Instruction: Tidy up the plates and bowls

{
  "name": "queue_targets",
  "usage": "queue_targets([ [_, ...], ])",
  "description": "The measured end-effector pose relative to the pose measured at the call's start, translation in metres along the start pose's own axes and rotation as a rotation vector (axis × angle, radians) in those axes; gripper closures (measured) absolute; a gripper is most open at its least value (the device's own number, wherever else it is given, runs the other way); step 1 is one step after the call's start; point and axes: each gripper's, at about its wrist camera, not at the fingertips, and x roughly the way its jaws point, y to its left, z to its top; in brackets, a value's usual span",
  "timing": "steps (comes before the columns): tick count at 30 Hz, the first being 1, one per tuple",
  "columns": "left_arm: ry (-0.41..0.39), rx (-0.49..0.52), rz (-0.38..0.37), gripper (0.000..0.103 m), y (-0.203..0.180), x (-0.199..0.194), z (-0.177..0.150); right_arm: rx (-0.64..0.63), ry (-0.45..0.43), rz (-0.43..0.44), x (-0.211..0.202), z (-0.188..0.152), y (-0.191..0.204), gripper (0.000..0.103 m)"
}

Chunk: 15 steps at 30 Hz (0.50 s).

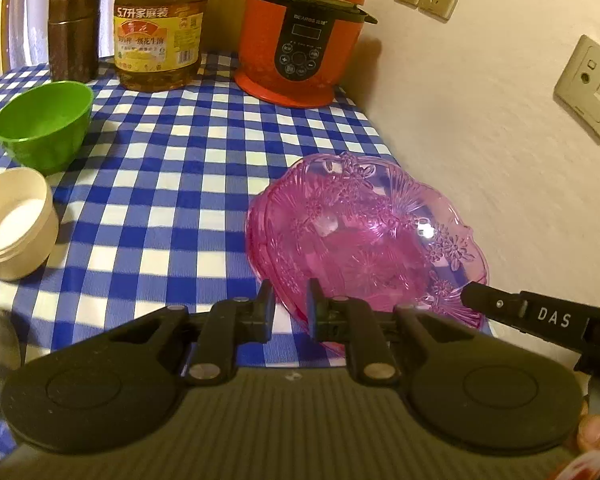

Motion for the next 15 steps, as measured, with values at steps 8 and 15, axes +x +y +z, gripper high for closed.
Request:
queue_targets([
  [8, 0.020, 0.029, 0.027, 0.088, 0.001, 0.026, 0.008, -0.002, 0.016, -0.006, 0.028, 0.011, -0.004, 0.092],
  [15, 0.029, 0.062, 0.050, 0.087, 0.000, 0.040, 0.011, -0.024, 0.025, -0.020, 0.045, 0.014, -0.003, 0.092],
])
